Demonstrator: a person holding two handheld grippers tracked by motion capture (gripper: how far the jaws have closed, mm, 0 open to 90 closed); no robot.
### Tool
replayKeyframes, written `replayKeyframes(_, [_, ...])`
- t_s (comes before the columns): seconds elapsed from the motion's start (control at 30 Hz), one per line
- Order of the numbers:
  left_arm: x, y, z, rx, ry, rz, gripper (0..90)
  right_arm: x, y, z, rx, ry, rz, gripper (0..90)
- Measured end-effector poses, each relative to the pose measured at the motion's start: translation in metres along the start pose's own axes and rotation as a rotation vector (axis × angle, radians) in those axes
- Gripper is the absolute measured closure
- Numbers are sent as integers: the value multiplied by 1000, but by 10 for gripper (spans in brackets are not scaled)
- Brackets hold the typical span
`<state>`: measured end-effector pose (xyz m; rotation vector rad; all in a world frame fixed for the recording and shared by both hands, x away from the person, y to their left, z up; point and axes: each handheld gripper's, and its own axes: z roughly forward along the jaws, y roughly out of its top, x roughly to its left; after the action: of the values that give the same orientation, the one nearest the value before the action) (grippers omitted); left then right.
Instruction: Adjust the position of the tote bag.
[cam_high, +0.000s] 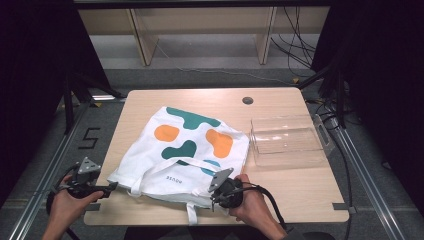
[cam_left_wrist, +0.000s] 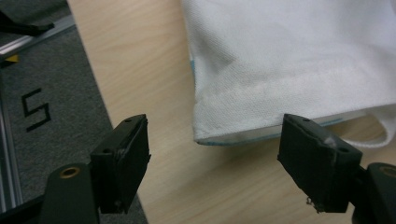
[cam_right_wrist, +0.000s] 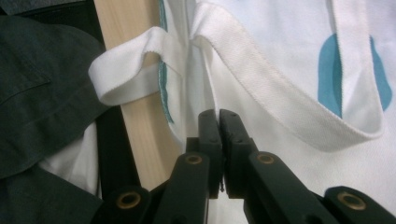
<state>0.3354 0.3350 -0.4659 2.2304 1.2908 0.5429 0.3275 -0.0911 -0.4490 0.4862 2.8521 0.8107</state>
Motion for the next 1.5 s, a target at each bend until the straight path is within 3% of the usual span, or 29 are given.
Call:
replayKeyframes(0.07, [-6,-1,4,24,-40,31,316,-2,-3,-2,-5,-11,-1,888])
replayKeyframes(0.13, [-11,-1,5,42,-55,61,296,-3,-4,-2,0,-23,-3,888])
replayKeyframes(0.23, [-15,-2,7,46,-66,71,293,-5,-5,-3,-2,-29,11,888])
replayKeyframes(0.27, [-12,-2,6,79,-70,115,291,-5,-5,-4,2,-23,14,888])
replayKeyframes(0.33, [-14,-4,8,67,-61,76,289,-6,-6,-5,-5,-26,23,888])
replayKeyframes(0.37, [-11,-3,7,72,-48,87,288,-6,-6,-6,-9,-28,25,888])
replayKeyframes(0.43, [-10,-1,6,52,-42,59,292,-8,-7,-8,-15,-31,18,888])
replayKeyframes(0.53, [-7,4,9,47,-50,59,281,-8,-10,-9,-9,-24,41,887])
replayKeyframes(0.57, [-6,6,10,66,-54,82,284,-9,-11,-9,-18,-31,41,887])
replayKeyframes(0.6, [-9,8,13,36,-62,69,301,-9,-12,-11,-10,-28,49,886])
replayKeyframes(0.67, [-12,10,13,11,-98,95,429,-10,-13,-11,-24,-31,38,880])
replayKeyframes(0.7, [-14,11,13,15,-108,102,555,-9,-16,-11,-11,-40,65,818])
replayKeyframes(0.73, [-14,11,14,44,-118,124,555,-9,-16,-11,-11,-40,65,818])
replayKeyframes(0.8, [-12,10,17,79,-115,138,670,-7,-18,-9,18,-39,28,741])
replayKeyframes(0.83, [-11,10,15,72,-111,153,742,-5,-20,-8,27,-38,25,721])
replayKeyframes(0.87, [-12,10,15,62,-108,136,763,-1,-22,-7,57,-59,21,683])
replayKeyframes(0.9, [-13,11,13,65,-114,148,789,1,-24,-4,78,-78,30,660])
replayKeyframes(0.97, [-20,9,11,73,-139,158,791,1,-26,-3,87,-86,16,660])
replayKeyframes(1.0, [-22,9,10,91,-138,172,788,0,-31,-4,118,-116,33,660])
replayKeyframes(1.1, [-32,1,3,91,-178,159,785,-6,-36,-6,120,-145,24,656])
replayKeyframes(1.2, [-41,-7,-5,98,-183,163,781,-10,-44,-10,112,-159,103,624])
replayKeyframes(1.23, [-44,-10,-7,94,-184,168,778,-14,-45,-12,98,-159,85,607])
replayKeyframes(1.27, [-47,-10,-9,113,-192,176,774,-13,-47,-13,75,-177,145,590])
replayKeyframes(1.3, [-47,-10,-11,121,-202,184,770,-17,-47,-13,59,-194,126,560])
replayKeyframes(1.33, [-49,-10,-9,98,-179,176,767,-16,-47,-13,62,-198,153,540])
replayKeyframes(1.37, [-49,-9,-9,103,-173,198,767,-18,-45,-11,62,-189,146,529])
replayKeyframes(1.4, [-48,-8,-9,122,-193,194,766,-17,-43,-8,68,-171,144,530])
replayKeyframes(1.47, [-46,-9,-7,116,-201,167,758,-16,-40,-2,89,-162,110,563])
replayKeyframes(1.5, [-45,-11,-6,91,-198,148,752,-16,-41,-1,100,-163,94,580])
